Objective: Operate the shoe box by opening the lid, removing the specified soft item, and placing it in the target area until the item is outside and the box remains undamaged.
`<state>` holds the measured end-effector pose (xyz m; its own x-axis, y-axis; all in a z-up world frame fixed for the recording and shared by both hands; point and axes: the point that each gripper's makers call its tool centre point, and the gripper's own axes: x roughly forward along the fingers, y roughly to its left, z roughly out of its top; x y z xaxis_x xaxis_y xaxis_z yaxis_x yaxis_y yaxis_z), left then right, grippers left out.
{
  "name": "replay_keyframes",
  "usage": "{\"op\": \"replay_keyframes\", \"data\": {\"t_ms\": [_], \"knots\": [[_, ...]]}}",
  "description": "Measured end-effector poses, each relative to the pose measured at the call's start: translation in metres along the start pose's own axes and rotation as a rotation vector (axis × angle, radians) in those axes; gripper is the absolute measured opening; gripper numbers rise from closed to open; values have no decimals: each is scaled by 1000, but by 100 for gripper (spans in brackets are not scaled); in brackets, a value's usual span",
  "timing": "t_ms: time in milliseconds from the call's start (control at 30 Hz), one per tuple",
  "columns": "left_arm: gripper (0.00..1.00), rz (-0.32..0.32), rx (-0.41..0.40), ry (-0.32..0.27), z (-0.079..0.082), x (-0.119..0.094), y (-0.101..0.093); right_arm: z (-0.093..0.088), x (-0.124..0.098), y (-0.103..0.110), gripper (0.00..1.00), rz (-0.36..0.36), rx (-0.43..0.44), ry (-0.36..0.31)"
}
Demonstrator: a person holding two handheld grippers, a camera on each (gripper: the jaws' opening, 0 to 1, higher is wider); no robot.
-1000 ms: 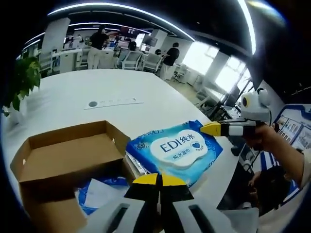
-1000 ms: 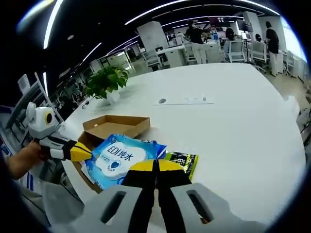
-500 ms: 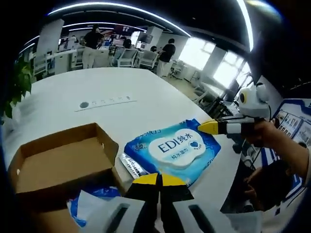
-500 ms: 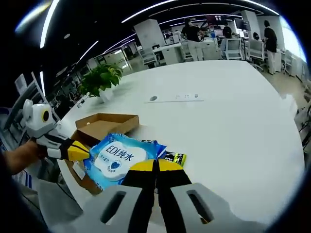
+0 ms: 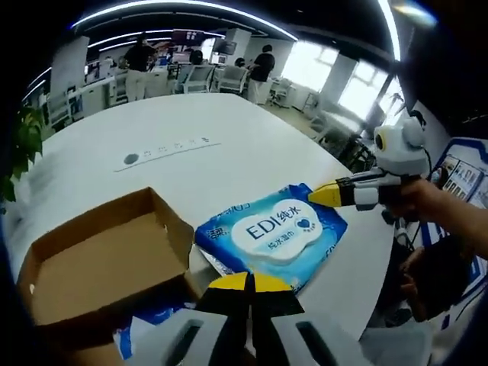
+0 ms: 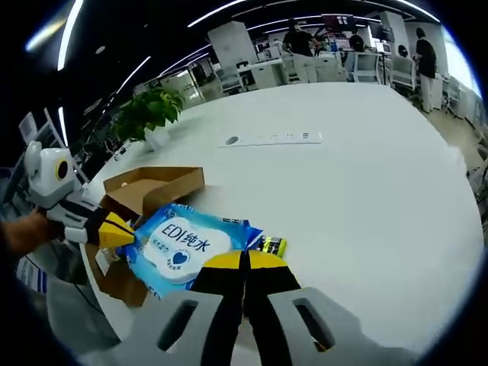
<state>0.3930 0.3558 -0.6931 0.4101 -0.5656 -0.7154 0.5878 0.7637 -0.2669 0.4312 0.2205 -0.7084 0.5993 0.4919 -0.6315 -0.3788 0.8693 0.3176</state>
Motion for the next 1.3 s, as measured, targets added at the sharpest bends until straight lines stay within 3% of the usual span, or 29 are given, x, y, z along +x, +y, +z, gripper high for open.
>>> {"op": "replay_keyframes", "data": {"t_ms": [167,700,867,1167,1300], "knots": [[0,6,9,36,-2,7,3,-5,13,-5,0,-4,12,3],[0,45,146,142,-6,28,6,-23,33,-21,0,-29,55,6],[0,70,234,194,-15,34,7,-26,35,-21,0,-27,73,3],[0,88,314,224,-24,37,7,-26,34,-21,0,-29,83,-12],[0,105,398,256,-30,38,9,-26,33,-20,0,-31,93,-17]]}}
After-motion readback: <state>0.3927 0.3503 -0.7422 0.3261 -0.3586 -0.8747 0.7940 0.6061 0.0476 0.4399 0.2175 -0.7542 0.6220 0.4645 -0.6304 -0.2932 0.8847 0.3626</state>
